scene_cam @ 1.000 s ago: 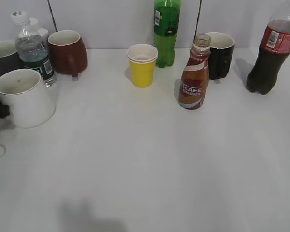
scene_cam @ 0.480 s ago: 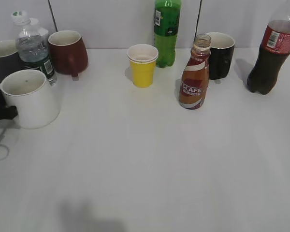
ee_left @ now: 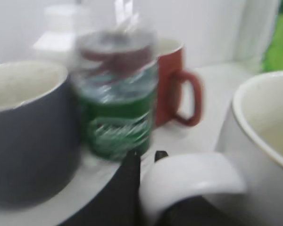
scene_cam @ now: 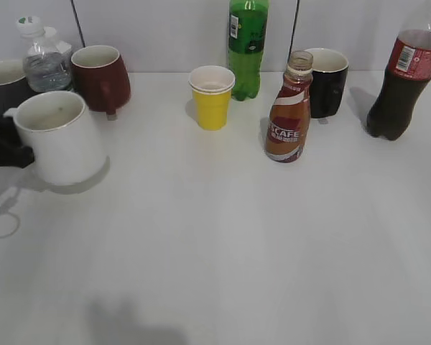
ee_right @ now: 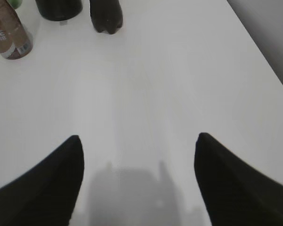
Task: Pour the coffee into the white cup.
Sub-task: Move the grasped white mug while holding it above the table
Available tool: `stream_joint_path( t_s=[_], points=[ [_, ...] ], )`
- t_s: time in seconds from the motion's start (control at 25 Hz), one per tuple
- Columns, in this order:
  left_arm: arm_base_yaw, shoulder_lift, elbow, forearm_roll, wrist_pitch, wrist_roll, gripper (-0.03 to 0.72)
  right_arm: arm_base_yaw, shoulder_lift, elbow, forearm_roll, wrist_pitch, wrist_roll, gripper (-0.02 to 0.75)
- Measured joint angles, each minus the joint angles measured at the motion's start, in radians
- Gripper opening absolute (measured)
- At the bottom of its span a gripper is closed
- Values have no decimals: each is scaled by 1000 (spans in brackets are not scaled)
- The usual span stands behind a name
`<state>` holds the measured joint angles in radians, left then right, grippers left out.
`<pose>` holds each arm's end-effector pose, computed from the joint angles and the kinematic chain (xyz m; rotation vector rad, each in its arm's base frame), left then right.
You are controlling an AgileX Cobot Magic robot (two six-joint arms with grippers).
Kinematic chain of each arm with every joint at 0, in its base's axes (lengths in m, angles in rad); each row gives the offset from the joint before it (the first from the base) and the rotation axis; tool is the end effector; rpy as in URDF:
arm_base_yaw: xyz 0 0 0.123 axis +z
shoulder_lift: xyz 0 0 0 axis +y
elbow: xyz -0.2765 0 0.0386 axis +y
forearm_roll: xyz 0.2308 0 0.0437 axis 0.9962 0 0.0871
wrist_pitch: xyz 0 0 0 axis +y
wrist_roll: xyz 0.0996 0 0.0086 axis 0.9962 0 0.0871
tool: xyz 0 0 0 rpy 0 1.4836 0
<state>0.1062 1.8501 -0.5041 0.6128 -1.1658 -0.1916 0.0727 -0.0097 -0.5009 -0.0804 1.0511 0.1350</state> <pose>0.2950 -0.0217 0.1484 0.3814 1.6852 -0.3476 -0.0067 -0.0075 0.2662 0.0667 2.0206 0.0357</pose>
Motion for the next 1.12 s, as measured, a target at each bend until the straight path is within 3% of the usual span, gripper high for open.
stream_joint_path(
  t_s=[0.28, 0.44, 1.12],
  points=[
    [-98, 0, -136, 257, 5, -196, 54, 0, 0, 0, 0, 0, 0, 570],
    [-150, 0, -169, 361, 27, -249, 54, 0, 0, 0, 0, 0, 0, 570],
    [-170, 0, -172, 417, 21, -263, 53, 0, 0, 0, 2, 0, 0, 570]
  ],
)
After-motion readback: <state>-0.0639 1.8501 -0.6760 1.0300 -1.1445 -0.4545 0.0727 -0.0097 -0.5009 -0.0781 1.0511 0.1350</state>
